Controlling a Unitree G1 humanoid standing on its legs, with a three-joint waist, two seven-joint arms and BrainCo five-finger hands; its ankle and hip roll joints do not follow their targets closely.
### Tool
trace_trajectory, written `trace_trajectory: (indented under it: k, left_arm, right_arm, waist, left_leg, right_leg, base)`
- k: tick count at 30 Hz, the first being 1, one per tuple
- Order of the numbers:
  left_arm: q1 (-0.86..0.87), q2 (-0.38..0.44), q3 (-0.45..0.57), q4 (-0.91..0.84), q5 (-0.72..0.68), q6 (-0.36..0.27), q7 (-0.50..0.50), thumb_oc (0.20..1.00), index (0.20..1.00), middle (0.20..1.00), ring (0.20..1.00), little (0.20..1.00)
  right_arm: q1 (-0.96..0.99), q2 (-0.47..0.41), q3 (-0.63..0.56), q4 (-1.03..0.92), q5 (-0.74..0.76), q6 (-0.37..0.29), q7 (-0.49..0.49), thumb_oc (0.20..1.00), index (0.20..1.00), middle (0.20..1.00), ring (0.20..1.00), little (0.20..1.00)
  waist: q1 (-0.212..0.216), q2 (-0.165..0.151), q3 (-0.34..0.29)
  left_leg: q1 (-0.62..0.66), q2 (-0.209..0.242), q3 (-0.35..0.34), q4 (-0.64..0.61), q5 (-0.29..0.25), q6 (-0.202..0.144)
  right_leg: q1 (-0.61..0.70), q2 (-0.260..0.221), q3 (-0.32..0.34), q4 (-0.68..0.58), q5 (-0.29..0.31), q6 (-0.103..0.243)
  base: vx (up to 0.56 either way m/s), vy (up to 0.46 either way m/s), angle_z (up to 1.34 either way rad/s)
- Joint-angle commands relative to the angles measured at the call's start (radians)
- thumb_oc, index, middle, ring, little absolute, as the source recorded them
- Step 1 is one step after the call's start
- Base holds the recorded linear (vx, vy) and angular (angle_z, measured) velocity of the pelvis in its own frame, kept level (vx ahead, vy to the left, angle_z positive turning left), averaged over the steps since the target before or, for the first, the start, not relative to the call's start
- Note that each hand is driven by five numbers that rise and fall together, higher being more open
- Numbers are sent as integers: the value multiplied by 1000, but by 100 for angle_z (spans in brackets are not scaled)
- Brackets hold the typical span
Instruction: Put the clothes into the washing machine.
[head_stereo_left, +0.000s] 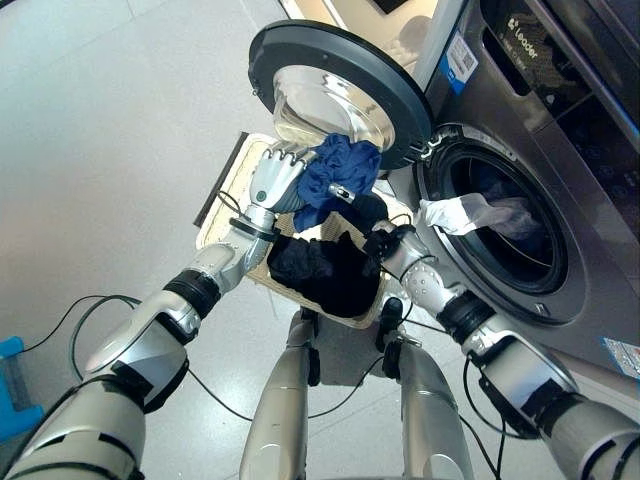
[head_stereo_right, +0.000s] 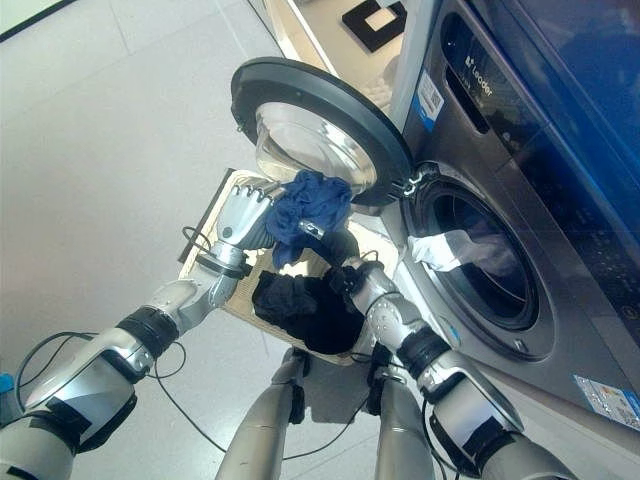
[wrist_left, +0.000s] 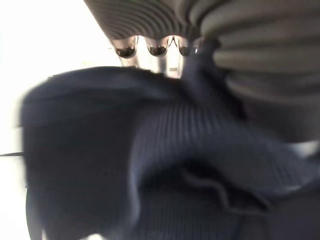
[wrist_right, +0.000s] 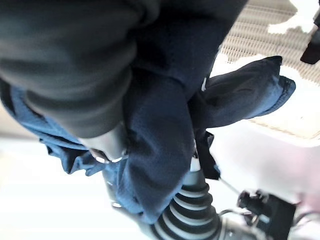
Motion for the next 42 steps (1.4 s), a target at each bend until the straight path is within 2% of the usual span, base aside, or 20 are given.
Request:
trace_trajectory:
  k: [1, 2, 4, 7, 10, 12, 15, 18, 22, 23, 28, 32, 35, 39, 40, 42]
  left_arm:
    - [20, -13, 125, 55, -115, -28, 40, 1000, 1000, 1000, 1000, 1000]
    - [52, -27, 170, 68, -179, -65, 55, 1000, 1000, 1000, 1000, 1000]
    - [61, -30, 182, 67, -193, -73, 58, 1000, 1000, 1000, 1000, 1000]
    - [107, -42, 240, 61, -262, -135, 75, 1000, 1000, 1000, 1000, 1000]
    - [122, -46, 258, 62, -294, -157, 72, 1000, 1000, 1000, 1000, 1000]
    - [152, -53, 283, 74, -358, -191, 71, 1000, 1000, 1000, 1000, 1000]
    - [164, -57, 299, 78, -397, -201, 64, 1000, 1000, 1000, 1000, 1000]
    - [188, -76, 330, 95, -478, -229, 42, 1000, 1000, 1000, 1000, 1000]
    - [192, -85, 343, 104, -512, -244, 26, 1000, 1000, 1000, 1000, 1000]
    - [195, -96, 347, 107, -512, -252, 20, 1000, 1000, 1000, 1000, 1000]
    - [189, -107, 331, 75, -521, -294, 15, 1000, 1000, 1000, 1000, 1000]
    - [191, -102, 309, 14, -516, -318, 20, 1000, 1000, 1000, 1000, 1000]
    - [197, -81, 259, -119, -520, -317, 21, 1000, 1000, 1000, 1000, 1000]
    - [202, -46, 232, -238, -525, -306, -2, 1000, 1000, 1000, 1000, 1000]
    - [200, -32, 219, -289, -536, -298, -4, 1000, 1000, 1000, 1000, 1000]
    - [200, -30, 217, -310, -540, -293, -5, 1000, 1000, 1000, 1000, 1000]
  right_arm:
    - [-19, 50, -93, -142, 102, -127, 87, 200, 200, 200, 200, 200]
    - [13, 40, -116, -100, 152, -131, 101, 200, 200, 200, 200, 200]
    - [22, 38, -122, -85, 154, -136, 98, 200, 200, 200, 200, 200]
    - [60, 13, -162, 14, 240, -119, 153, 200, 200, 200, 200, 200]
    - [71, 5, -192, 84, 320, -109, 210, 200, 200, 200, 200, 200]
    - [84, 9, -258, 189, 510, -67, 309, 200, 200, 200, 200, 200]
    - [85, 14, -299, 226, 619, -56, 339, 200, 200, 200, 200, 200]
    - [79, 38, -384, 290, 797, -54, 363, 200, 200, 200, 200, 200]
    - [65, 51, -432, 308, 797, -68, 343, 200, 200, 200, 200, 200]
    - [42, 56, -476, 332, 797, -77, 314, 200, 200, 200, 200, 200]
    - [-22, 37, -552, 352, 797, -140, 226, 200, 200, 200, 200, 200]
    - [-54, 13, -589, 342, 797, -177, 194, 200, 200, 200, 200, 200]
    - [-117, -40, -612, 329, 797, -221, 136, 200, 200, 200, 200, 200]
    - [-180, -94, -638, 330, 797, -243, 121, 200, 200, 200, 200, 200]
    - [-220, -128, -641, 326, 797, -286, 79, 200, 200, 200, 200, 200]
    - [-233, -141, -640, 326, 797, -300, 74, 200, 200, 200, 200, 200]
  waist:
    - [-19, -25, -12]
    - [-24, -25, -12]
    - [-25, -25, -12]
    - [-26, -19, -12]
    - [-26, -15, -12]
    - [-28, -3, -12]
    - [-29, 5, -12]
    - [-33, 22, -12]
    - [-34, 32, -12]
    - [-33, 43, -12]
    - [-29, 70, -12]
    - [-24, 85, -12]
    - [-11, 106, -12]
    - [3, 123, -12]
    - [8, 130, -12]
    - [11, 133, -12]
  left_leg:
    - [7, -53, 56, 77, -113, -24]
    - [0, -51, 57, 76, -113, -25]
    - [0, -51, 56, 76, -113, -25]
    - [-4, -50, 60, 69, -116, -23]
    - [-8, -52, 61, 70, -116, -23]
    - [-3, -57, 55, 66, -122, -23]
    - [-4, -59, 56, 62, -122, -23]
    - [-7, -63, 58, 56, -122, -24]
    - [-14, -64, 60, 51, -114, -23]
    - [-17, -67, 61, 47, -111, -22]
    - [-38, -71, 68, 46, -105, -20]
    - [-55, -77, 65, 49, -105, -16]
    - [-86, -86, 62, 47, -100, -12]
    - [-107, -96, 56, 52, -101, -10]
    - [-126, -100, 55, 58, -101, -8]
    - [-135, -102, 54, 59, -100, -7]
  right_leg:
    - [36, 41, -4, -90, 56, 91]
    - [28, 43, 1, -89, 57, 91]
    - [26, 43, 2, -88, 58, 92]
    - [19, 44, 0, -89, 54, 92]
    - [15, 44, -1, -86, 52, 91]
    - [15, 46, 0, -78, 41, 91]
    - [10, 46, 2, -76, 38, 91]
    - [4, 44, 5, -74, 34, 90]
    - [-2, 43, 5, -79, 42, 88]
    - [-8, 43, 5, -78, 42, 86]
    - [-32, 39, 3, -69, 41, 82]
    - [-52, 37, 1, -59, 41, 82]
    - [-84, 30, -10, -55, 46, 85]
    - [-107, 22, -17, -49, 53, 89]
    - [-130, 19, -19, -42, 58, 91]
    - [-140, 17, -20, -39, 60, 92]
  base:
    - [-10, 19, -7]
    - [-2, 11, -8]
    - [8, 12, -9]
    - [12, 10, -8]
    - [16, 2, -5]
    - [33, 28, -6]
    - [16, 32, -9]
    - [18, 29, -4]
    - [4, 15, -3]
    - [10, 30, -6]
    - [7, 22, -8]
    - [1, 0, -1]
    - [-9, -13, 0]
    - [-7, -44, 1]
    - [0, 0, 0]
    - [0, 0, 0]
